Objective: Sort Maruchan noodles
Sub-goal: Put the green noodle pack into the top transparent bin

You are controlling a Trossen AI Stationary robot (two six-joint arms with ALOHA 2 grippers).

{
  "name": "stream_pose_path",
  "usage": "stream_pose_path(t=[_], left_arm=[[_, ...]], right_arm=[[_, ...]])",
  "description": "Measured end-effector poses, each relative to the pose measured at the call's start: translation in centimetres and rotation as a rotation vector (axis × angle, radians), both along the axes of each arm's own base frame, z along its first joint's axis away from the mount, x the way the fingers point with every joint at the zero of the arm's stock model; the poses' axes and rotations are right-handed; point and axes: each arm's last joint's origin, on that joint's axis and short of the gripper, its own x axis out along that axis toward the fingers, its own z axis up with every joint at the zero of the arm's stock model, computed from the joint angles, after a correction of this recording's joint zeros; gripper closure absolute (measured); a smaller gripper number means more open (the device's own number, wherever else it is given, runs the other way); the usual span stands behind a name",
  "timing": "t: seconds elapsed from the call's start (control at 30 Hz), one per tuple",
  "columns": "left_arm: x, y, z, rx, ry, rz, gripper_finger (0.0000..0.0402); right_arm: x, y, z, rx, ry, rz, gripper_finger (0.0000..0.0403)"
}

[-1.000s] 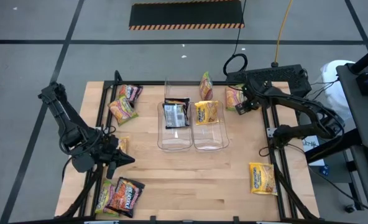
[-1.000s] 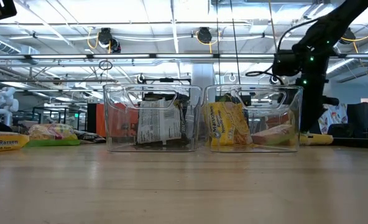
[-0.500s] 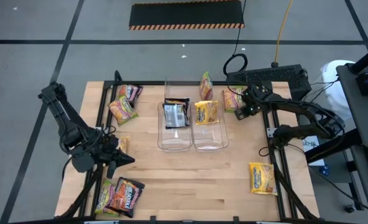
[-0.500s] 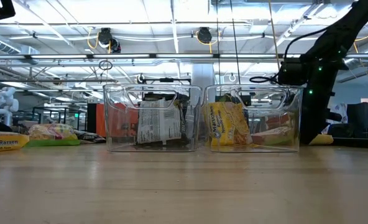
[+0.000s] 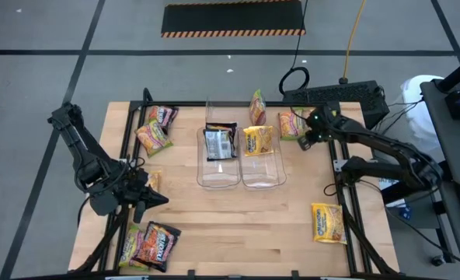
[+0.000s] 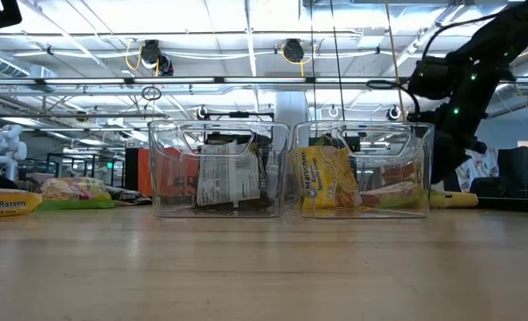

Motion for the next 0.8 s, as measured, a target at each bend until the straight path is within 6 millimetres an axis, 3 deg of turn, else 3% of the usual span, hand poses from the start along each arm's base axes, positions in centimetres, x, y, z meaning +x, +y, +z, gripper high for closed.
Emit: stream_pose_path(t=[0.23,0.6,0.8], left_arm=[[0.0,0.0,0.0,-0.002,0.0,0.002,0.0394],[0.21,-0.27,0.55,-0.016,-0.049,-0.016,0.0394],[0.24,-0.28,0.61,-0.007,-0.059,-0.015,0.0394]], right_arm=[[-0.17,0.12,0.57,0.004,-0.074,-0.066,0.0353],[-0.17,-0.31,0.72,0.04,-0.167,-0.142,0.0288],[-0.7,-0.69,0.7,0.066,-0.197,-0.245,0.0278]])
